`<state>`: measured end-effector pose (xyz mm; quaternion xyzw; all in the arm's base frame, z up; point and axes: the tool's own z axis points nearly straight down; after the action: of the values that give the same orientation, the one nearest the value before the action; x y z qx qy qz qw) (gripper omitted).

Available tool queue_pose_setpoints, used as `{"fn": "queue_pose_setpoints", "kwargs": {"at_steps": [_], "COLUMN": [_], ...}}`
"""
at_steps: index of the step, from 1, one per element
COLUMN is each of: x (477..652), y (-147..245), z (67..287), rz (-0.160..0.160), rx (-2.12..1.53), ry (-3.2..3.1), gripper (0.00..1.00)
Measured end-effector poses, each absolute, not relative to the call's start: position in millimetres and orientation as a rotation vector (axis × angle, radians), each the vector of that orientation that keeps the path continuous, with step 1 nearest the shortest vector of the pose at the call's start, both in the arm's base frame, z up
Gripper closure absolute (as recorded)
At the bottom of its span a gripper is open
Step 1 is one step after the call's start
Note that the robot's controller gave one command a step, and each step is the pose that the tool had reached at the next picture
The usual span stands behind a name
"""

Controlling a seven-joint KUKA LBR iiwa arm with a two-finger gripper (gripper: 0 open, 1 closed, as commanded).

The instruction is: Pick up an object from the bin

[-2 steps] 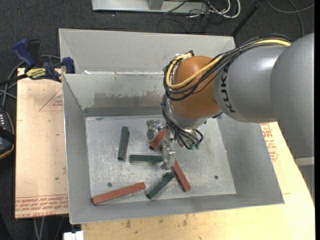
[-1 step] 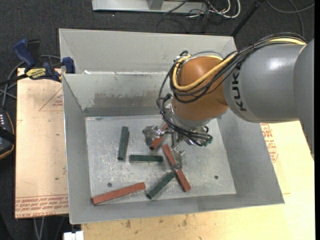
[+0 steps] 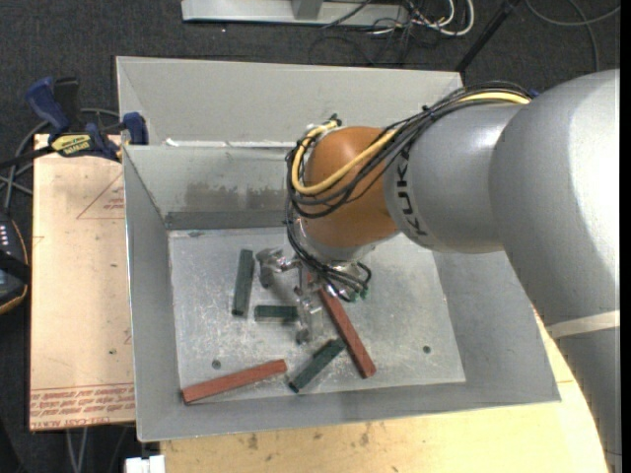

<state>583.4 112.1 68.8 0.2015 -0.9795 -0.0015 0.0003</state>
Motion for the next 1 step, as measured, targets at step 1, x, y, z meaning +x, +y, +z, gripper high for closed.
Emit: {"fn": "queue_pose_setpoints", "kwargs": {"at_steps": [1], "x": [584.7], "y": [111.0], "z": [70.8], "rz": [-0.003], "rx": [0.629], "ry": [-3.081], "gripper": [1.00]}}
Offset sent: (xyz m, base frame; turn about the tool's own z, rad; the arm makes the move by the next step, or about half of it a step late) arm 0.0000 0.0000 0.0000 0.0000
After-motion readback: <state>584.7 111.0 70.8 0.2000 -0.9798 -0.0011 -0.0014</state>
